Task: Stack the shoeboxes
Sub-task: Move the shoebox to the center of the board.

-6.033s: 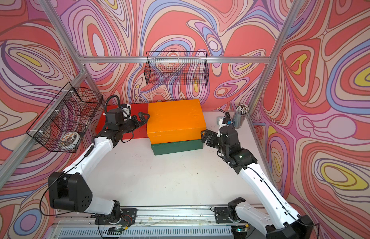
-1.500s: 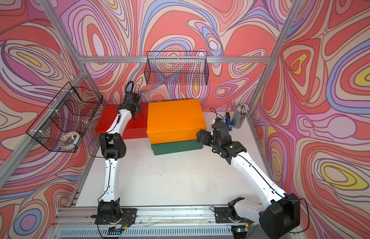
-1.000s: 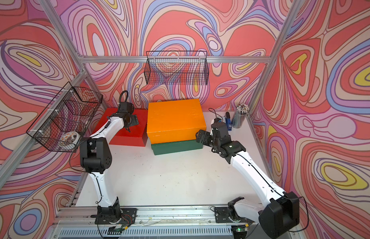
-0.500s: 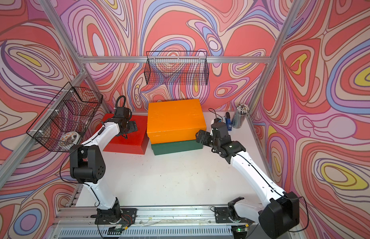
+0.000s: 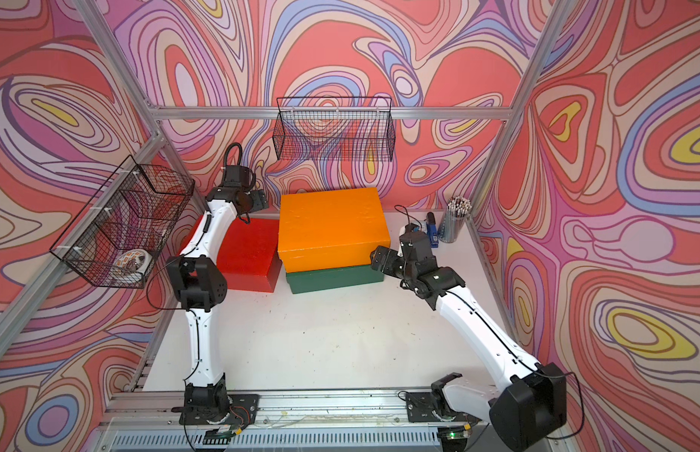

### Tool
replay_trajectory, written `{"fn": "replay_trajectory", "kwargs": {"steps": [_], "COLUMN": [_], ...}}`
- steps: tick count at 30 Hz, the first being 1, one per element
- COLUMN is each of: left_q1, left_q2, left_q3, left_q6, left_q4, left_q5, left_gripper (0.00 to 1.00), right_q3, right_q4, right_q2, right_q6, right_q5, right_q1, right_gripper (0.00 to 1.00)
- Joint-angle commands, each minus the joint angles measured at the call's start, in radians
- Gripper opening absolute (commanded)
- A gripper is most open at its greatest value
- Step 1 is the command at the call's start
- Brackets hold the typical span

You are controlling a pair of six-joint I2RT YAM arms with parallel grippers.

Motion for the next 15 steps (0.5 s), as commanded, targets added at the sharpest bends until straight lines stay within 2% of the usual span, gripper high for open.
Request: {"fn": "replay_trajectory", "kwargs": {"steps": [1,5,15], "left_q1": [-0.002,-0.002,-0.019], "left_q2": [0.126,0.139,0.018], "left_q3": [0.176,0.170,-0.077], "left_q6": [0.016,0.028,0.060], "left_q4": [-0.213,-0.208,-0.156], "left_q5": [-0.093,-0.137,-0.205], "left_gripper": [0.93,0.94,0.93], "right_q3": [0.023,0.023,0.023], "right_q4": [-0.012,-0.014,-0.014], "right_q2": [0.001,0.000,0.011], "right_q6": [-0.015,-0.018,-0.019], "right_q5": [0.015,0.022,0.009], "right_q1": [0.002,0.002,0.002], "right_gripper": [0.98,0.98,0.98]}}
